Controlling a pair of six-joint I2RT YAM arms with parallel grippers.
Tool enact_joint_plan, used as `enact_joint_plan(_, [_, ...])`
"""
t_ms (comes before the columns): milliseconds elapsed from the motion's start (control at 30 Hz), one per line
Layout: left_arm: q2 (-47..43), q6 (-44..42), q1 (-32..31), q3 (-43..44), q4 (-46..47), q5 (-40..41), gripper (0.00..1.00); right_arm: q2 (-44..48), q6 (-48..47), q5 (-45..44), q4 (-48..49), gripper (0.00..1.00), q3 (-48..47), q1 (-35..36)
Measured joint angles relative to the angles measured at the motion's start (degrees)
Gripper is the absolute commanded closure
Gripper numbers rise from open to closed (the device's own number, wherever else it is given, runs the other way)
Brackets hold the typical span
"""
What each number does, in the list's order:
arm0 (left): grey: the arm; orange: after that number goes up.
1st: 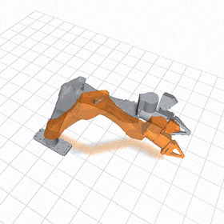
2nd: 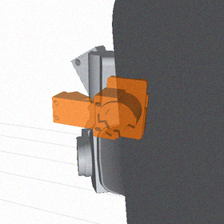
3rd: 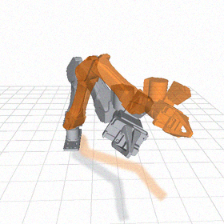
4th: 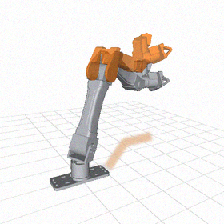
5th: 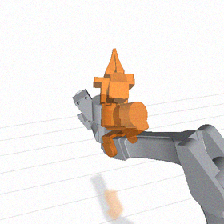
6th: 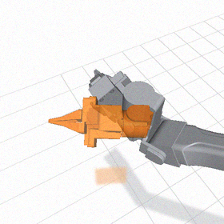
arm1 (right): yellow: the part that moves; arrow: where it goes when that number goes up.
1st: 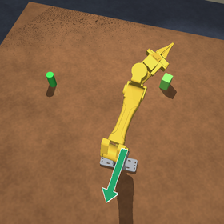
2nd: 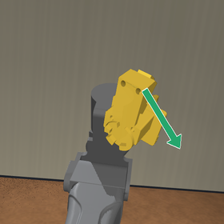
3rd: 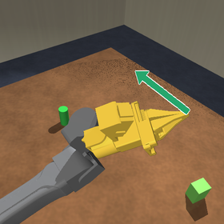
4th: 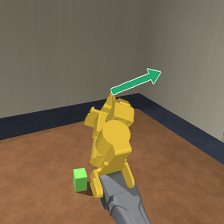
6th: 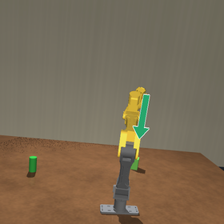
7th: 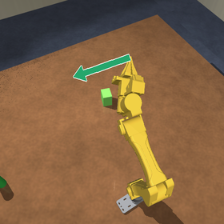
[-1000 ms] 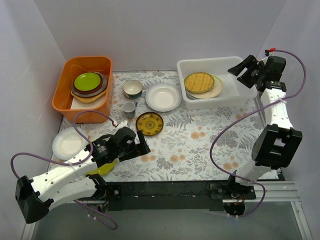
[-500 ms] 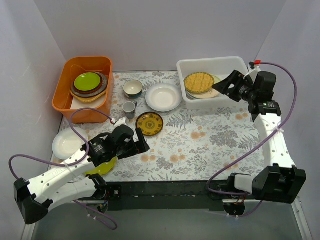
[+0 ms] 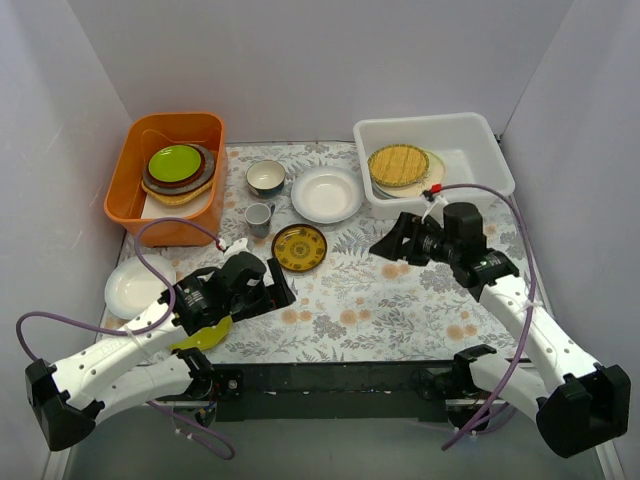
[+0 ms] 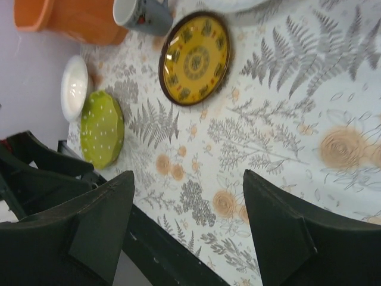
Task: Place the plates into the plastic bin on the countertop
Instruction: Pick up the plate from the corner of the board.
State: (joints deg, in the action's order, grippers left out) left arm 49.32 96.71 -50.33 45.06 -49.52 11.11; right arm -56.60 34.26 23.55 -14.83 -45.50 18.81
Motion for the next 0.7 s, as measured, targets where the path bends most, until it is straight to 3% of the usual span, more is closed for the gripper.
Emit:
enact_joint_plan(300, [1.90, 0.04, 0.00, 0.00, 0.17, 0.22, 0.02, -0.83, 3.41, -5.92, 1.95, 0.20, 5.97, 14.75])
enact_joint_plan(700, [9.03, -2.16, 2.16, 0.94, 2.01, 0.15, 0.02, -15.17, 9.11, -11.89, 13.60, 0.21, 6.05, 33.24])
